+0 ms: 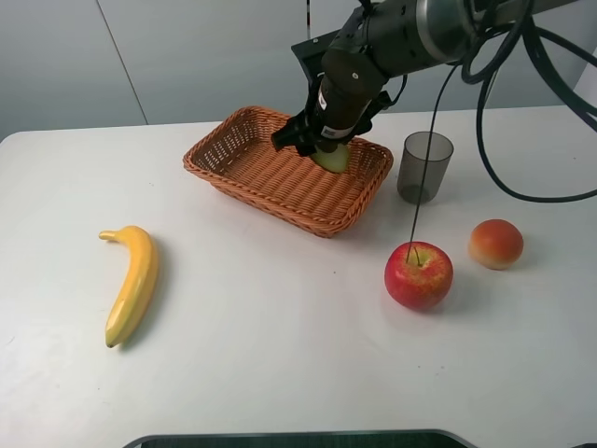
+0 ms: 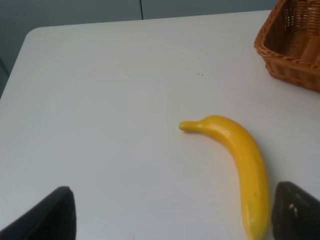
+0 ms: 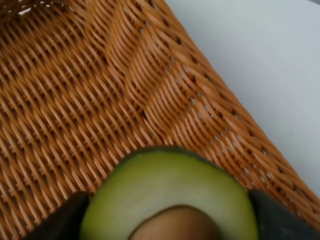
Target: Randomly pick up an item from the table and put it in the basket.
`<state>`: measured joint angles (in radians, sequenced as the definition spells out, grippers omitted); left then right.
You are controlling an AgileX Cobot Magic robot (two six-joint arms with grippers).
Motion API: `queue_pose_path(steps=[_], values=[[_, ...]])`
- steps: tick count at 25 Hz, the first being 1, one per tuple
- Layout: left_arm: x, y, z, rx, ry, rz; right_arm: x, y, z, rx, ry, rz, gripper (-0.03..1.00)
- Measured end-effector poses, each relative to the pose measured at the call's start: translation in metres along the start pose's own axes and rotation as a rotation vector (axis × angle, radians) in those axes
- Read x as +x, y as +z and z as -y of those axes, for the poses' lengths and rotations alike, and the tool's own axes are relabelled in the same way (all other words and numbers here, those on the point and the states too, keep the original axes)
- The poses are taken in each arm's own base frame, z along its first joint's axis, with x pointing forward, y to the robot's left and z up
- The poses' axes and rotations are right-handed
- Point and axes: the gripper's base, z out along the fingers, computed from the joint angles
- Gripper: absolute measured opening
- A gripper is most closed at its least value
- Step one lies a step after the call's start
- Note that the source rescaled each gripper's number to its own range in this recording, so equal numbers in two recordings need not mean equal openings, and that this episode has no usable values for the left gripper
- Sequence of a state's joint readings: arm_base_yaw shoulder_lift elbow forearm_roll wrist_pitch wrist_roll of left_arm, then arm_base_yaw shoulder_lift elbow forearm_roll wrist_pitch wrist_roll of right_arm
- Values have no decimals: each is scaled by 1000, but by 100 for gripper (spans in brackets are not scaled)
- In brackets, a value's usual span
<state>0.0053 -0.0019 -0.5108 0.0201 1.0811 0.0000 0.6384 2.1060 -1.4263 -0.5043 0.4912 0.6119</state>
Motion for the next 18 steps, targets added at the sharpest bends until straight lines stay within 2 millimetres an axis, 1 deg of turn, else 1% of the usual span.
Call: queue_pose_path(steps=[2, 3, 4, 5, 6, 8, 12, 13, 16, 18], values=[[0, 0, 0, 0, 0, 0, 1, 0, 1, 6, 0, -8, 50], [0, 0, 0, 0, 0, 0, 1, 0, 1, 10, 2, -14, 73], [0, 0, 0, 0, 0, 0, 2, 0, 1, 13, 4, -19, 87], [0, 0, 0, 0, 0, 0, 2, 0, 1, 17, 6, -23, 94], [0, 0, 0, 0, 0, 0, 2, -1, 2, 18, 7, -23, 97], [0, 0, 0, 0, 0, 0, -1, -8, 3, 17, 21, -13, 99], [0, 0, 0, 0, 0, 0, -11, -38, 6, -15, 111, 7, 99], [0, 0, 0, 0, 0, 0, -11, -47, 7, -28, 136, 4, 99], [0, 0, 0, 0, 0, 0, -4, -68, 25, -43, 213, -17, 100], [0, 0, 0, 0, 0, 0, 8, -79, 46, -25, 267, -44, 100]])
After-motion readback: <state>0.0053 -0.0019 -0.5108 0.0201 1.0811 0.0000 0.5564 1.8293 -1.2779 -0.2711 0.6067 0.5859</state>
